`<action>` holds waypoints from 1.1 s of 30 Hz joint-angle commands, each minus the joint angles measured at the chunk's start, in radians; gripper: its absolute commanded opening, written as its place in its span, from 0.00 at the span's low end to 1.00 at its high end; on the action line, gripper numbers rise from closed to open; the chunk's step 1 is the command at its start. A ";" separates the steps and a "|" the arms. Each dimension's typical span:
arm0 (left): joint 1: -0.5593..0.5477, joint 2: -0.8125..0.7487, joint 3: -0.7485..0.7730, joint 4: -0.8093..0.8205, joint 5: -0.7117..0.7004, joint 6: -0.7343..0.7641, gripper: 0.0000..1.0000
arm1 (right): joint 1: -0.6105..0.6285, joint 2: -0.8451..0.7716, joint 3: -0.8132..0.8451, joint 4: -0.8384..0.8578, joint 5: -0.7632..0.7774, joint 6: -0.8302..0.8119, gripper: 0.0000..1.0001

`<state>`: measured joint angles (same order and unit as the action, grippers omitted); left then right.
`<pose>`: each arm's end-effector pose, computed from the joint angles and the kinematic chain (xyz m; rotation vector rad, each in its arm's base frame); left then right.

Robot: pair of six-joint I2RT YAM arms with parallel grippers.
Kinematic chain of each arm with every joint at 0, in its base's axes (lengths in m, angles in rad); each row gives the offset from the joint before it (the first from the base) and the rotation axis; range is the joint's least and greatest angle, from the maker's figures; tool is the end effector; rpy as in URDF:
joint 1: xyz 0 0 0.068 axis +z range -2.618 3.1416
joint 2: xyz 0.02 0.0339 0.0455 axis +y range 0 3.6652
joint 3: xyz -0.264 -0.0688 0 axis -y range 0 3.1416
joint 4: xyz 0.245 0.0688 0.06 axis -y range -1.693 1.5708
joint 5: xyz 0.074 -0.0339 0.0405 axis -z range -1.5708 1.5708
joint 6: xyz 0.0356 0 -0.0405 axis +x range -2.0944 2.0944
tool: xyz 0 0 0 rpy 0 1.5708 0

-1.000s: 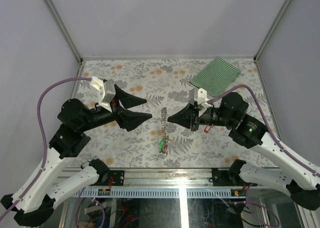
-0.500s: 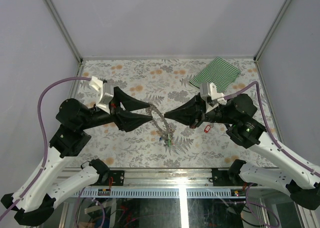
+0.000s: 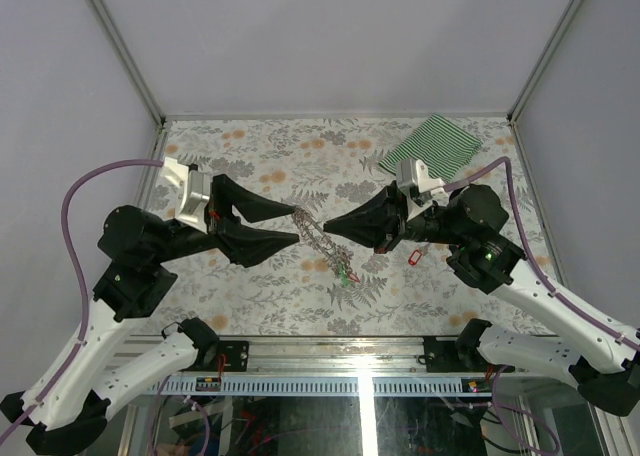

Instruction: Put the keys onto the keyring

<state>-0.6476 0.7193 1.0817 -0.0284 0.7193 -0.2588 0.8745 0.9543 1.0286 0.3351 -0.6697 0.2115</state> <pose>0.0851 -0.0938 0.4634 0.8966 1.1075 -1.2012 0.1118 0.1682 0.4475 -1.0002 0.9350 1.3129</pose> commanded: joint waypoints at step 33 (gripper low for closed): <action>-0.004 0.072 -0.003 0.119 0.086 -0.054 0.32 | 0.006 0.017 0.036 0.138 0.044 0.026 0.00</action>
<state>-0.6476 0.7895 1.0809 0.0261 0.7853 -0.2951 0.8745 0.9714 1.0286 0.3504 -0.6453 0.2207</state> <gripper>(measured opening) 0.325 0.010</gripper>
